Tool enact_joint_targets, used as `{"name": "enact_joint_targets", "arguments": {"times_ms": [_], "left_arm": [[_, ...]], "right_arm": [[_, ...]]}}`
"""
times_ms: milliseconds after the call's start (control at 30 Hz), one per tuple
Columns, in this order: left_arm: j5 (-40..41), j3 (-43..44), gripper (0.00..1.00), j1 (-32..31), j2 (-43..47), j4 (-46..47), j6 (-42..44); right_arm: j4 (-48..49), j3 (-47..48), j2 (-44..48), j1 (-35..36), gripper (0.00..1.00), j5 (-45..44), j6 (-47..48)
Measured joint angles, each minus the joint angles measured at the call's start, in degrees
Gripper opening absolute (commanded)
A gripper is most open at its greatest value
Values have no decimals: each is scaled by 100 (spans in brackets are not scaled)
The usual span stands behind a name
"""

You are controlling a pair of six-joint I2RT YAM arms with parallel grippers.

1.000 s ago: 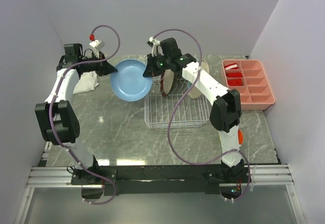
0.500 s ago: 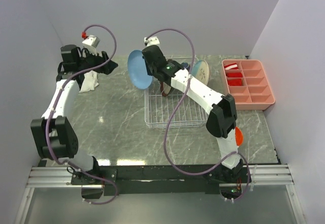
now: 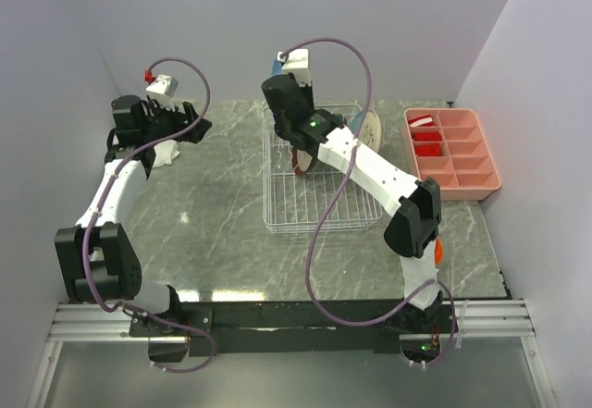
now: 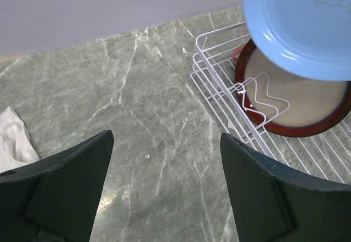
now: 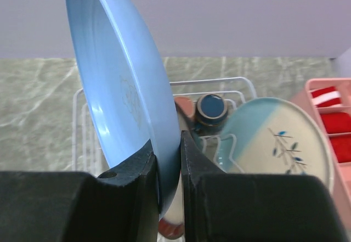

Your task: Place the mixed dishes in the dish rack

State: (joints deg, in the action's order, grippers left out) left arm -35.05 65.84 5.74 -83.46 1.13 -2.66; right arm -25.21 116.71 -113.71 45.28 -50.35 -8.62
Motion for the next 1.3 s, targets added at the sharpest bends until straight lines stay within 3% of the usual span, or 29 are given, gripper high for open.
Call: {"name": "enact_joint_targets", "arguments": {"times_ms": [267, 933, 1300], "left_arm": [[4, -87, 85, 9, 2, 175, -20], [9, -903, 86, -22, 341, 264, 2], [295, -1115, 86, -527, 492, 249, 140]], "right_arm": [[-31, -341, 7, 24, 0, -280, 308], [-343, -741, -24, -44, 0, -531, 52], [-570, -916, -205, -42, 0, -415, -352]]}}
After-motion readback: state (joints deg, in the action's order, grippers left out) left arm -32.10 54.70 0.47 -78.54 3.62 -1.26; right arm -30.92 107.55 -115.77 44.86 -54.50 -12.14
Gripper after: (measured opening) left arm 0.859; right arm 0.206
